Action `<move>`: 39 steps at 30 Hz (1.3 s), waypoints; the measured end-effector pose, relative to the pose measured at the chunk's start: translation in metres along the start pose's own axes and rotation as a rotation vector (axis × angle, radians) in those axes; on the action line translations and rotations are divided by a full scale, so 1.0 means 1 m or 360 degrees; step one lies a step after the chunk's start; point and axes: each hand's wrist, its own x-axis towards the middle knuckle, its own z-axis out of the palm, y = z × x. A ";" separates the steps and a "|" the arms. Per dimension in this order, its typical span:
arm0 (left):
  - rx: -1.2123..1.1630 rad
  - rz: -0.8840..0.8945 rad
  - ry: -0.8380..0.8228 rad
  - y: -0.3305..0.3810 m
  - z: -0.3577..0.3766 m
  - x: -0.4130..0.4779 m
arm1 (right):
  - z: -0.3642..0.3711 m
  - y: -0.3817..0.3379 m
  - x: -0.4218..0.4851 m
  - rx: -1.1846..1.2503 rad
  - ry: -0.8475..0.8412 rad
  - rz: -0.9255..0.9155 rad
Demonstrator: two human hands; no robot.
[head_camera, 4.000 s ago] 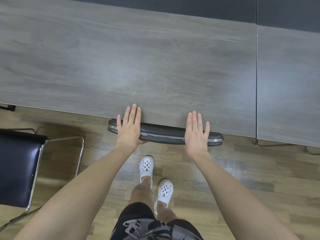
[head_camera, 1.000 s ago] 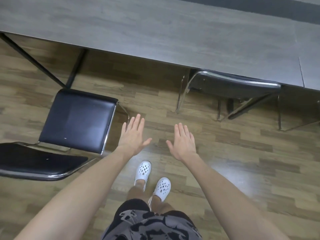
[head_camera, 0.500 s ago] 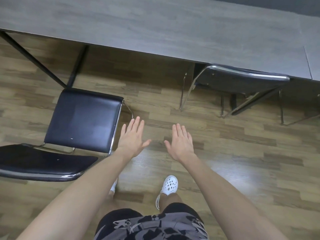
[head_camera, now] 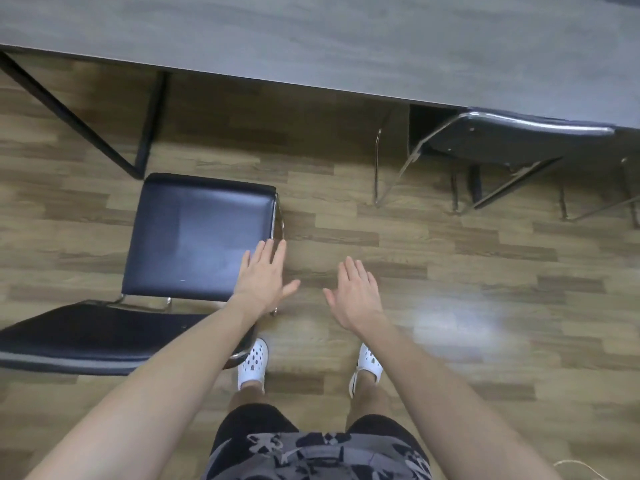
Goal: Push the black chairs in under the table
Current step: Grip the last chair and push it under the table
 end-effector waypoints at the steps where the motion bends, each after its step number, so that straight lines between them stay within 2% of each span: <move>1: 0.0027 0.0005 0.0006 -0.013 0.000 -0.002 | 0.003 -0.013 -0.001 -0.0006 0.0010 -0.0003; 8: 0.0064 0.0056 -0.0005 -0.087 -0.002 -0.023 | 0.015 -0.084 -0.013 0.0031 0.0039 0.0073; 15: 0.0037 0.0084 -0.0017 -0.120 -0.005 -0.042 | 0.025 -0.125 -0.030 0.0061 0.0026 0.0100; 39: 0.0097 -0.0142 0.0036 -0.130 -0.003 -0.061 | 0.026 -0.117 -0.009 0.0046 0.0021 -0.0106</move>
